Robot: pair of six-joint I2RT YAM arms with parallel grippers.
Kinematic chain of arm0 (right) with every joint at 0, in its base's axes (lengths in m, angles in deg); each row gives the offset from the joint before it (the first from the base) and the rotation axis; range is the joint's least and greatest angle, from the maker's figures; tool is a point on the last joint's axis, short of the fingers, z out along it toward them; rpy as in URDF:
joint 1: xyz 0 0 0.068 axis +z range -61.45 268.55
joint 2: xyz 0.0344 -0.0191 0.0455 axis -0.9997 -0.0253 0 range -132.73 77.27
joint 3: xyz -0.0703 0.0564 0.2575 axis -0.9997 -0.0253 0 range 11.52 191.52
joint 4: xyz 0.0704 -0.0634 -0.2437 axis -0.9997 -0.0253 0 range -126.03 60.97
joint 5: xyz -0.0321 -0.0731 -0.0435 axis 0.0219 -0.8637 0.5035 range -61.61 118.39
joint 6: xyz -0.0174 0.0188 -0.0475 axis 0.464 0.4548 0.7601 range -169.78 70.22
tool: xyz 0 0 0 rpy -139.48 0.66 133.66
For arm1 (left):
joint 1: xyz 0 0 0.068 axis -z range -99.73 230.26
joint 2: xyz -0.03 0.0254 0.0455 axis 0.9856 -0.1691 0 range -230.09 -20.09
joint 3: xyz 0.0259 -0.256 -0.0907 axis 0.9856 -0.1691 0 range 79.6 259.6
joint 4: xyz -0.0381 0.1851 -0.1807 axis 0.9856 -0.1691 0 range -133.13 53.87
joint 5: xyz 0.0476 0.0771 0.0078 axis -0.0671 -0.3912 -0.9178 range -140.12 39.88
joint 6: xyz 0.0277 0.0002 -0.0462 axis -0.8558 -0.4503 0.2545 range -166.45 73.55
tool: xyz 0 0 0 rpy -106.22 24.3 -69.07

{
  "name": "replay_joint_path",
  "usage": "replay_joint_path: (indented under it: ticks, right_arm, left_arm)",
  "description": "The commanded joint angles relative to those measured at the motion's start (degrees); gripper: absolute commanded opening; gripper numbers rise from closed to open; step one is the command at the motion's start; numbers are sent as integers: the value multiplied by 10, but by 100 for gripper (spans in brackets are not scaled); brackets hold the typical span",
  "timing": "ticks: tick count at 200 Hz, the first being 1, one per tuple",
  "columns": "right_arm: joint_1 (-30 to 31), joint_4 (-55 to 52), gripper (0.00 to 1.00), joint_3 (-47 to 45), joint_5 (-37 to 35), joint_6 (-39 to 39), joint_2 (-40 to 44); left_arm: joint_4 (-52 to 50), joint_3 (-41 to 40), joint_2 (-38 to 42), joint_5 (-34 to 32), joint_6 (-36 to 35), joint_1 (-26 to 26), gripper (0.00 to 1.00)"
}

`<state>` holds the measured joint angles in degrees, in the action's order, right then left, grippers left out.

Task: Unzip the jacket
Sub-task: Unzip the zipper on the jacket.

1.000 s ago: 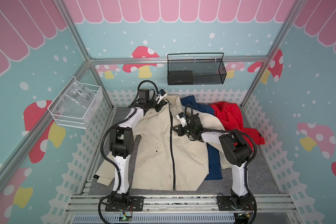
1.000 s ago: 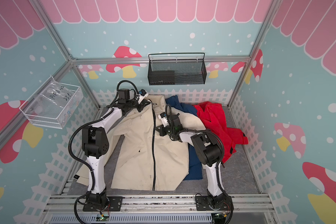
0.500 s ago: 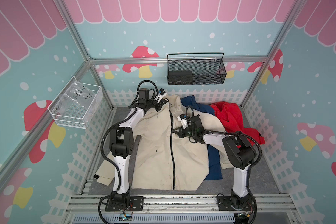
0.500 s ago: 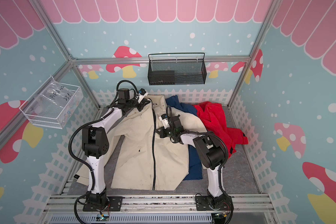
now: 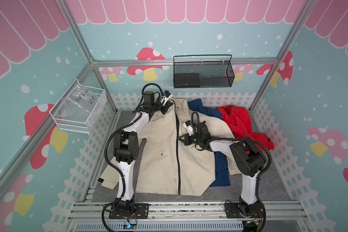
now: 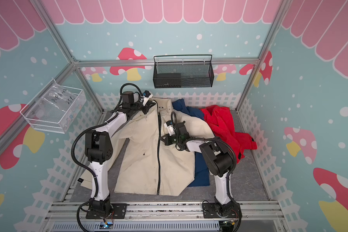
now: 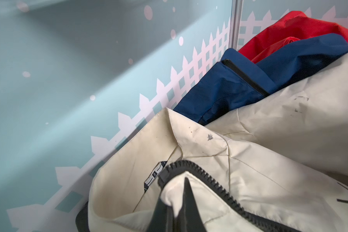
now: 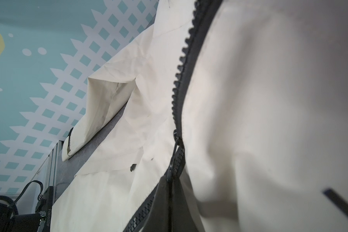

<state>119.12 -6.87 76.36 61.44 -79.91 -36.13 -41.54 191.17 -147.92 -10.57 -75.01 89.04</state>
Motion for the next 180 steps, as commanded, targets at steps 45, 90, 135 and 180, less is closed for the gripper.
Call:
replay_joint_path:
  ticks: [45, 90, 135, 180]
  right_arm:
    - [17, -29, 0, -41, 19, -17, 30]
    - [23, -29, 0, -47, 22, -27, 38]
    - [33, -28, 0, -61, 21, -37, 42]
    - [37, -26, 0, -70, 20, -42, 61]
  left_arm:
    - [109, -13, 25, -61, 85, -3, 0]
    - [111, -13, 26, -62, 90, -2, 0]
    - [128, -24, 30, -88, 92, -2, 0]
    - [155, -43, 36, -84, 99, -2, 0]
